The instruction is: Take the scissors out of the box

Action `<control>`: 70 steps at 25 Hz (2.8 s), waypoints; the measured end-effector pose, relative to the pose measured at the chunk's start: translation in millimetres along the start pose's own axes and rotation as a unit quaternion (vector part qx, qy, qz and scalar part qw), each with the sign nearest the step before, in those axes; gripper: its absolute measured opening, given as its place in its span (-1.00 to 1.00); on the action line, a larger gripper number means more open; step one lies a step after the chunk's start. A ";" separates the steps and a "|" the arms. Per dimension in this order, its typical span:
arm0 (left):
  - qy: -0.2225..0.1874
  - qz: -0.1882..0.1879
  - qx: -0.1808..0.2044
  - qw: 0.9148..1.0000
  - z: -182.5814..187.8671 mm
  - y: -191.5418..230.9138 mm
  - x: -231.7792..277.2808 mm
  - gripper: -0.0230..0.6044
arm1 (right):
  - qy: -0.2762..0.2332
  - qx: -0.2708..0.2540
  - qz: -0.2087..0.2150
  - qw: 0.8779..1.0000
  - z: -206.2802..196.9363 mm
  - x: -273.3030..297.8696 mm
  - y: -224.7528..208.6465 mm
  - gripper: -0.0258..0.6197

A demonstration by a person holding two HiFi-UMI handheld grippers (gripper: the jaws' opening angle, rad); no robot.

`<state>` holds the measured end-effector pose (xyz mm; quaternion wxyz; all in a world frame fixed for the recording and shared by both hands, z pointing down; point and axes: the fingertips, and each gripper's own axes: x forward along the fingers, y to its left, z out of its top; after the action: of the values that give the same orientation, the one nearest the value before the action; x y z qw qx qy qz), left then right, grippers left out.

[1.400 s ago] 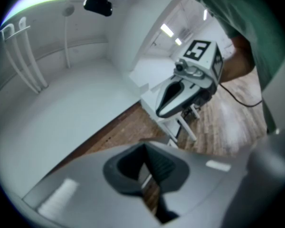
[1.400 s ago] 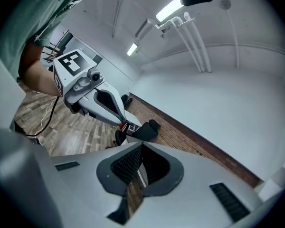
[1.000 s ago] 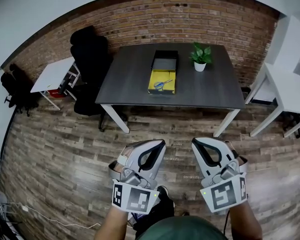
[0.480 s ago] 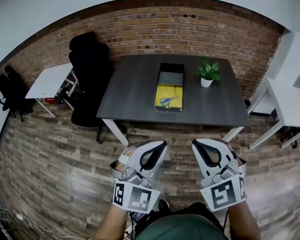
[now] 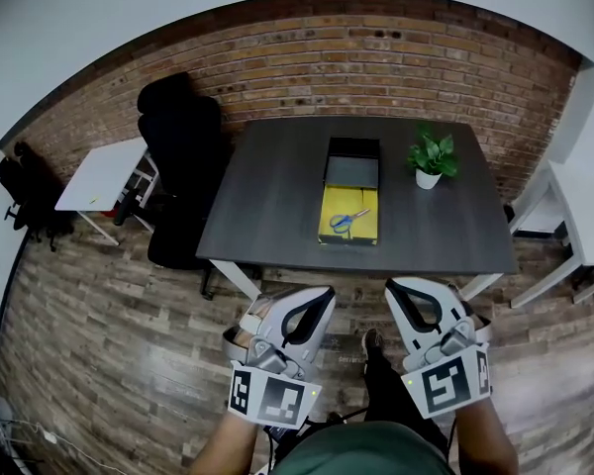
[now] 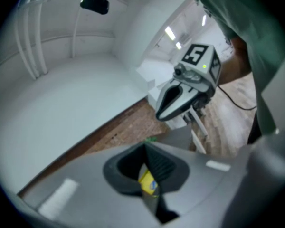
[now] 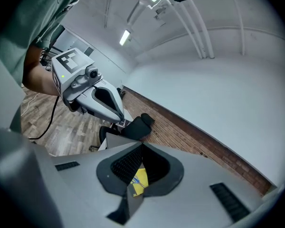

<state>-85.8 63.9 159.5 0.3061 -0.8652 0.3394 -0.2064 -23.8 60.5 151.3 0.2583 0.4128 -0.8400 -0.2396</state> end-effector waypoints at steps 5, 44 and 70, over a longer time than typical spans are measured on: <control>0.023 0.018 -0.014 0.999 -33.4 30.2 51.4 -0.93 | -0.003 0.005 0.033 0.999 -30.4 61.4 -26.6 -0.90; 0.185 -0.014 -0.214 0.959 -323.0 26.0 287.1 -0.93 | 0.140 -0.037 0.457 0.878 -310.8 380.1 41.3 -0.72; 0.194 -0.025 -0.235 0.952 -351.0 10.5 296.0 -0.93 | 0.143 -0.092 0.455 0.874 -328.8 391.0 65.5 -0.68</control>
<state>-86.3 -290.2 451.9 0.0174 -0.8642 0.4090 -0.2925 -59.0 -285.6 531.2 0.4930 -0.0103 -0.8630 -0.1100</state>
